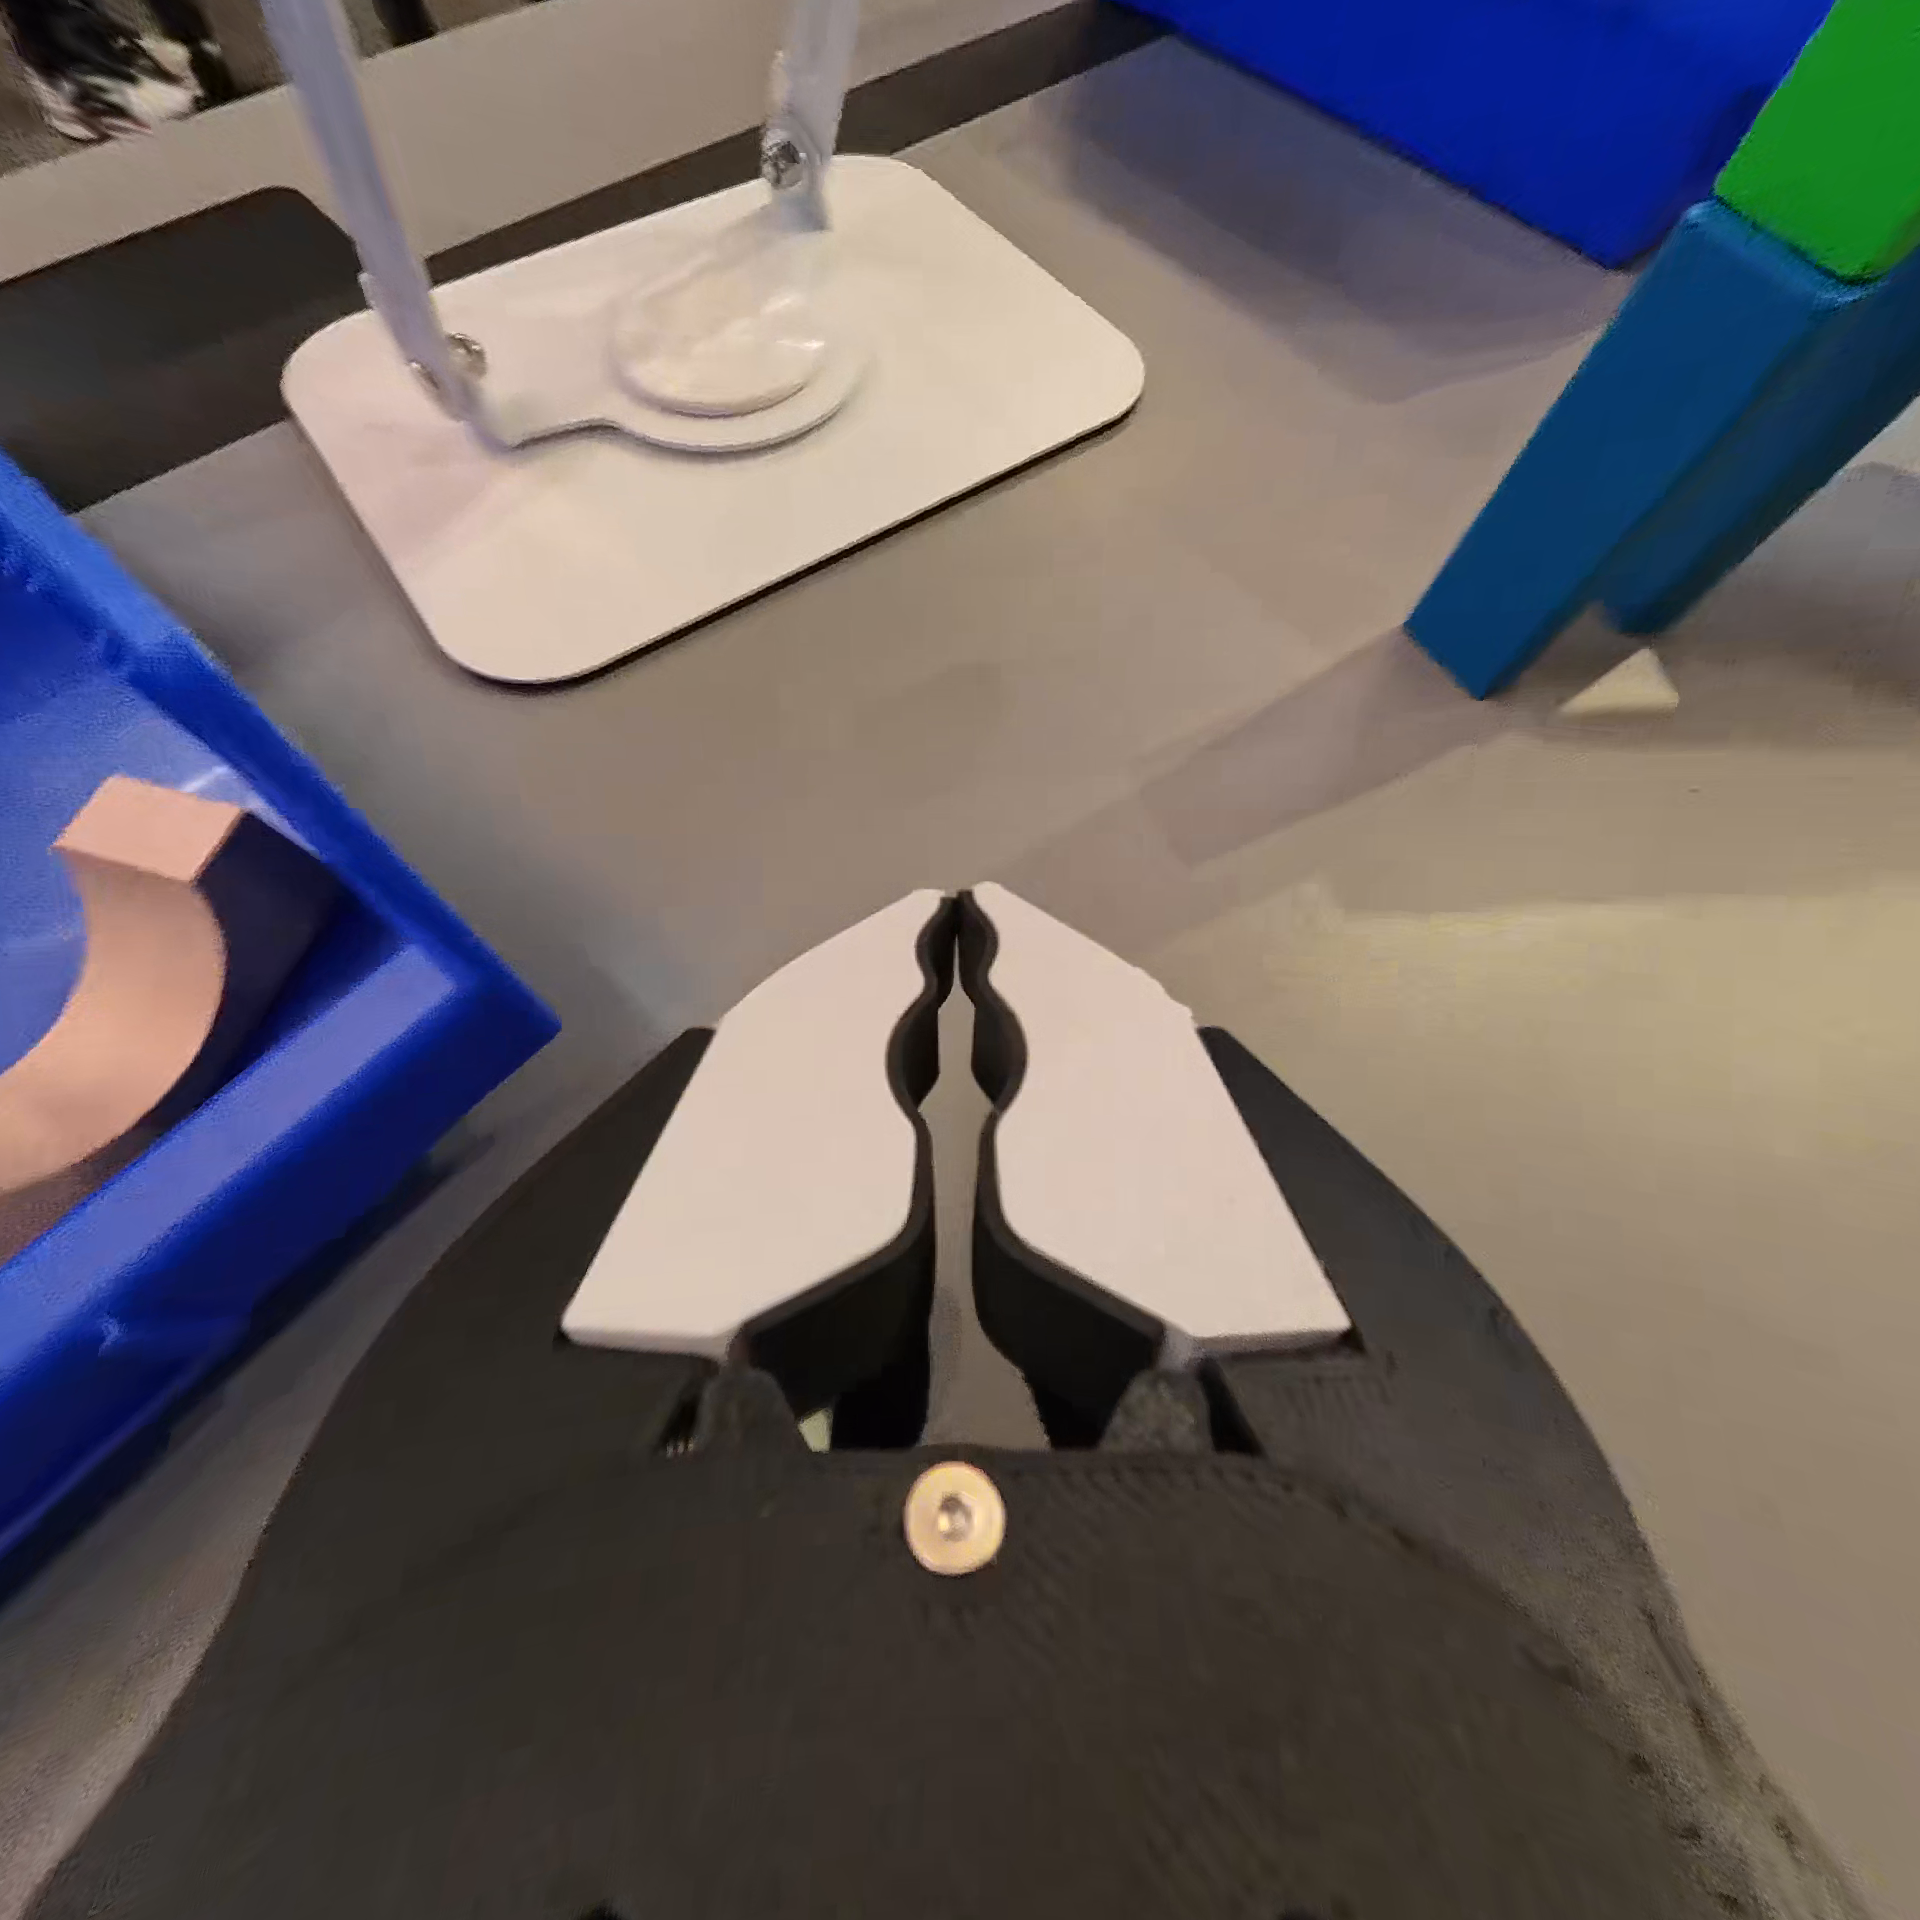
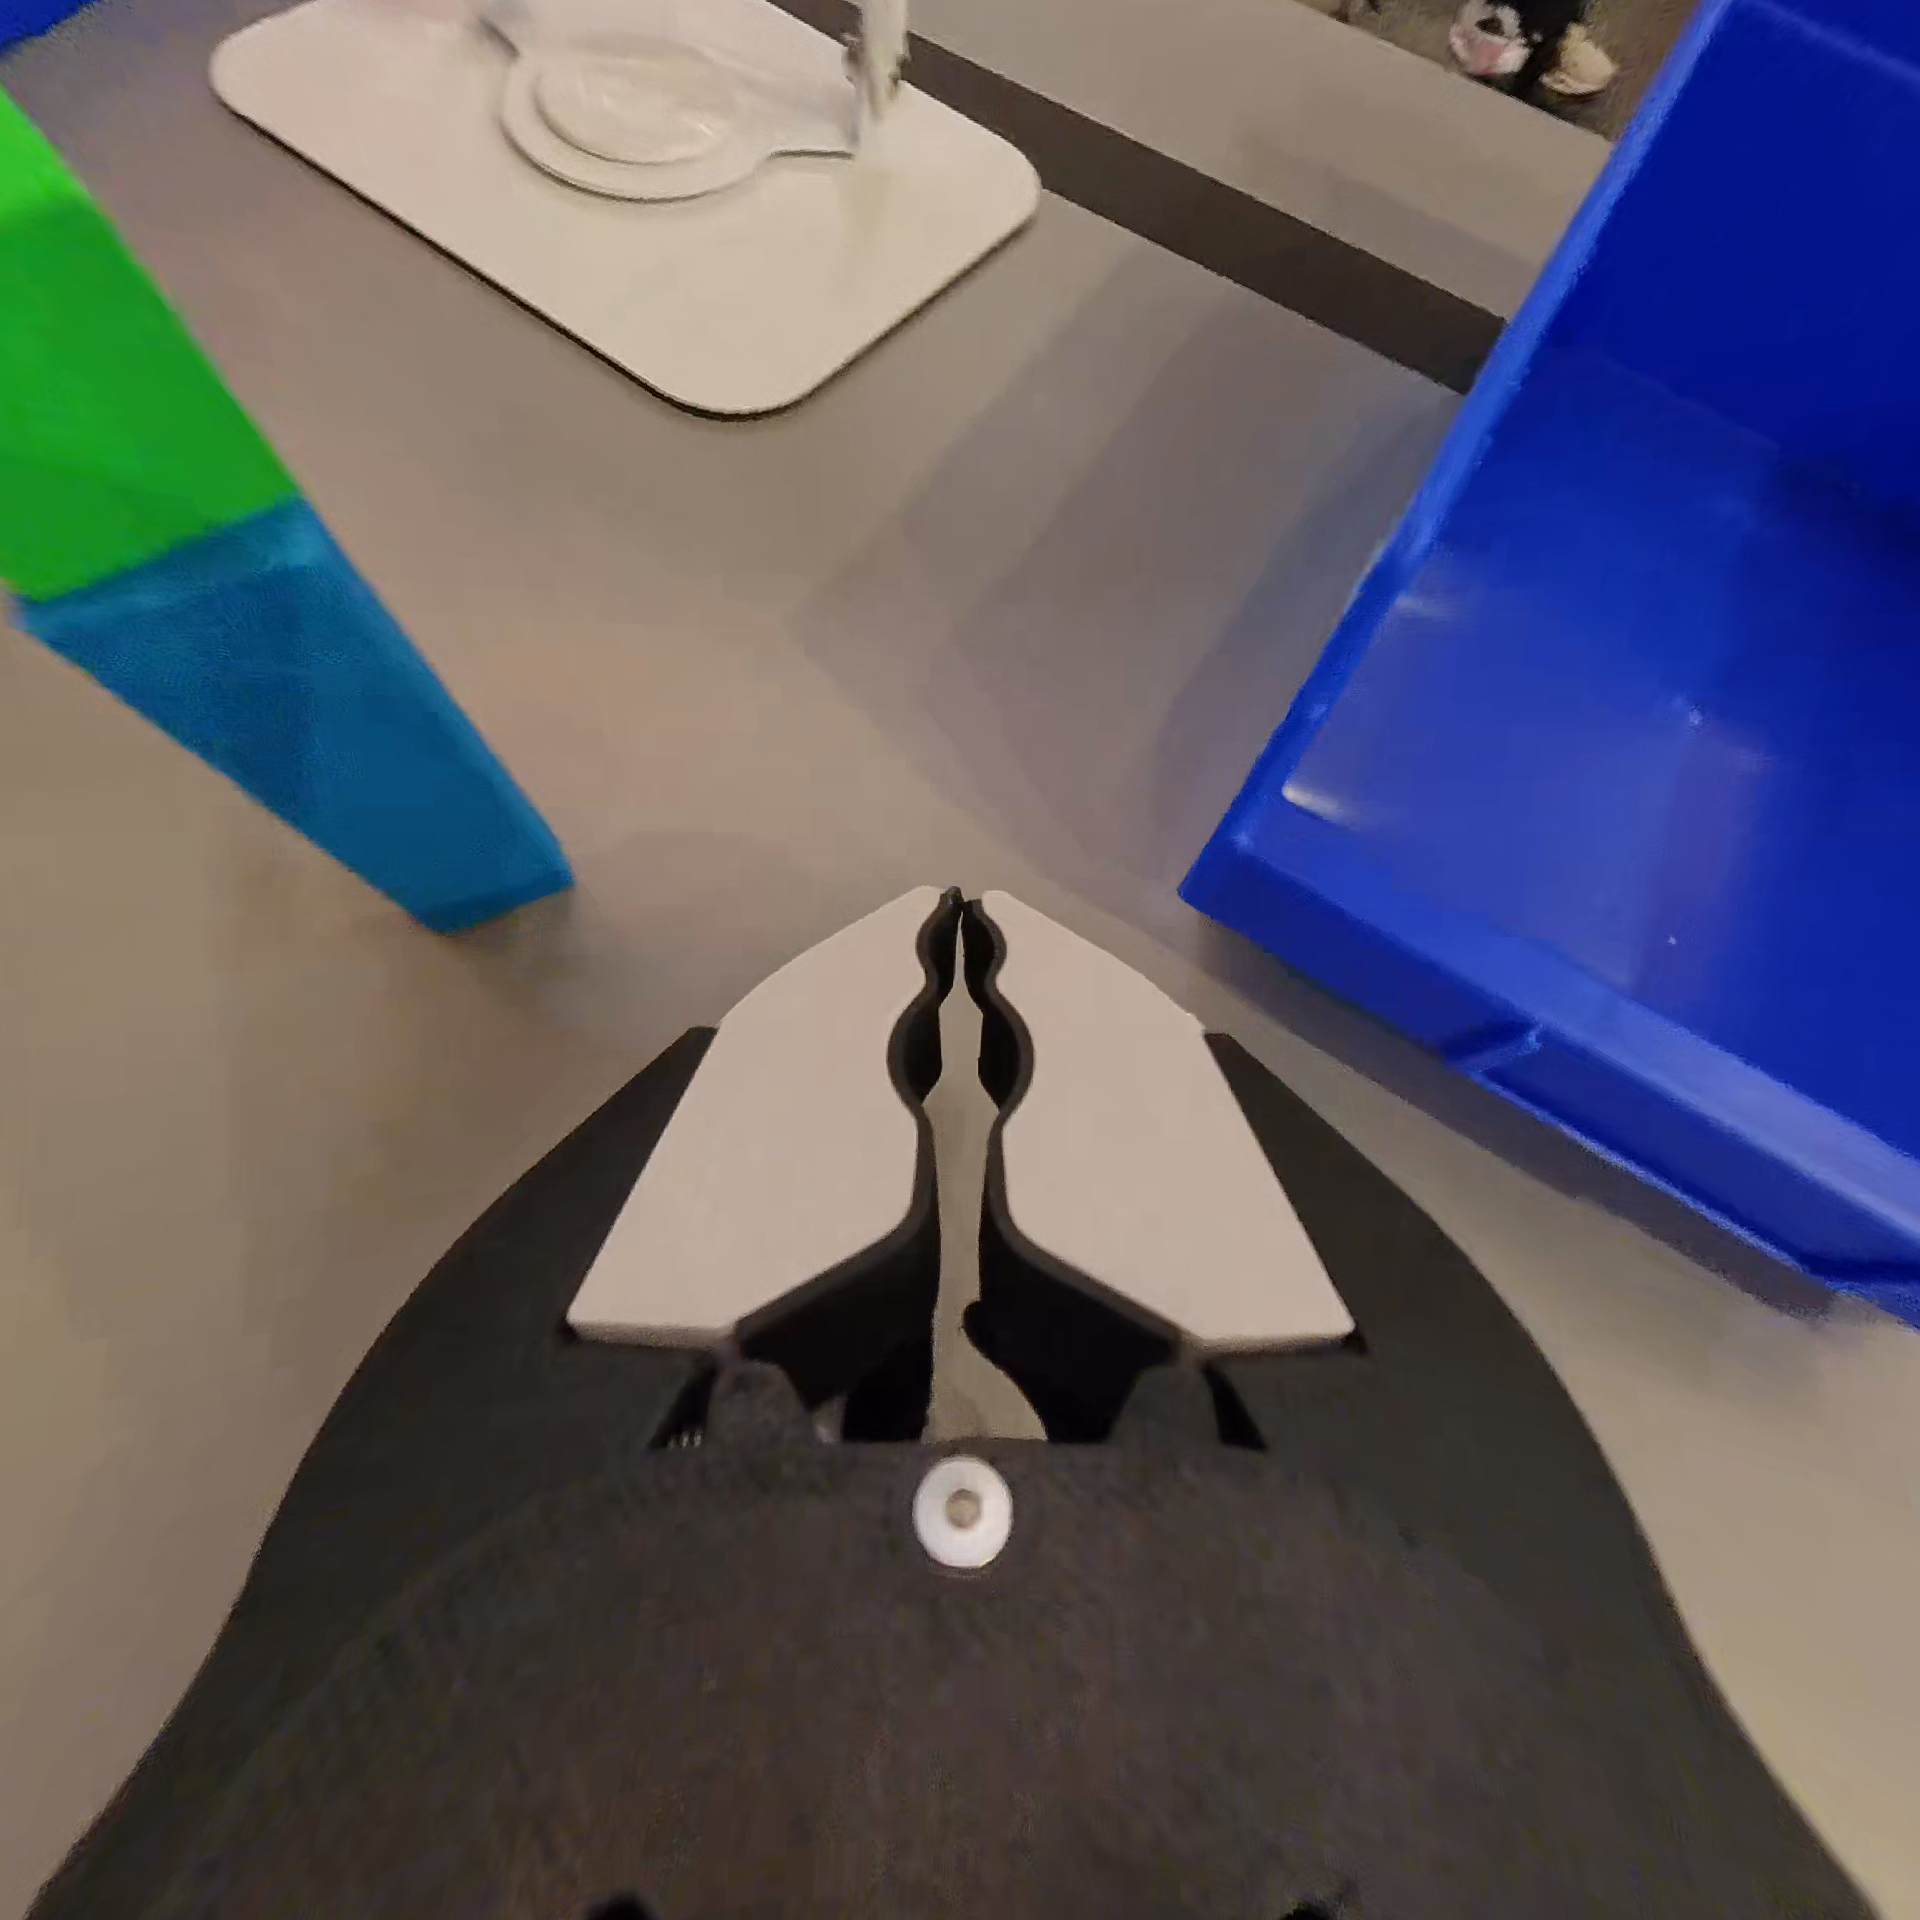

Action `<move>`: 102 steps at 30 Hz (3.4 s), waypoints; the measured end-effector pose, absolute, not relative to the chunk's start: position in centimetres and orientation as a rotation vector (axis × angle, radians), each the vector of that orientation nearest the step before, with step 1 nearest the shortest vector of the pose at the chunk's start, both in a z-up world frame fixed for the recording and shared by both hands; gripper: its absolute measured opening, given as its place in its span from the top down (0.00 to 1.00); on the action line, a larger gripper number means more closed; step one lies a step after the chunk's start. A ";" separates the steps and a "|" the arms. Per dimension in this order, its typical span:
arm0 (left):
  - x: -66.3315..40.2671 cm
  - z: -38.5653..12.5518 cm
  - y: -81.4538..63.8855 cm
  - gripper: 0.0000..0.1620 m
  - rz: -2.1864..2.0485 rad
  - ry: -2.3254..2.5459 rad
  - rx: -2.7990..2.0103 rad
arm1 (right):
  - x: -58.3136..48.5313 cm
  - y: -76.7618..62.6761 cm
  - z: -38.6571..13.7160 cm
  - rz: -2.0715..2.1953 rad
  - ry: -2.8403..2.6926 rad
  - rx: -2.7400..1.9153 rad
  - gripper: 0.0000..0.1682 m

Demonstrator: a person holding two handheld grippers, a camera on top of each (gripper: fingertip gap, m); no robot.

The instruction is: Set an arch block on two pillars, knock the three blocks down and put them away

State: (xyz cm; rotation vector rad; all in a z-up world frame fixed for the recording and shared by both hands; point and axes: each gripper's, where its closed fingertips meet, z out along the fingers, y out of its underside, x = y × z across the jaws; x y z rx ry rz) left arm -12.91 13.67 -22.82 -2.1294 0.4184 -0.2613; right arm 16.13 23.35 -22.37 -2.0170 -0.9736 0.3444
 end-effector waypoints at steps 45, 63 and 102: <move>-16.6 -23.0 13.3 1.00 -0.306 0.244 -2.169 | 3.5 18.7 -21.1 0.438 -1.393 -1.818 0.89; -16.1 -23.3 13.2 1.00 -0.300 0.288 -2.186 | 4.5 9.7 -25.2 0.567 -2.167 -1.644 0.79; -15.9 -24.0 13.2 1.00 -0.285 0.315 -2.231 | 17.1 30.1 -12.3 0.140 -1.099 -2.086 0.69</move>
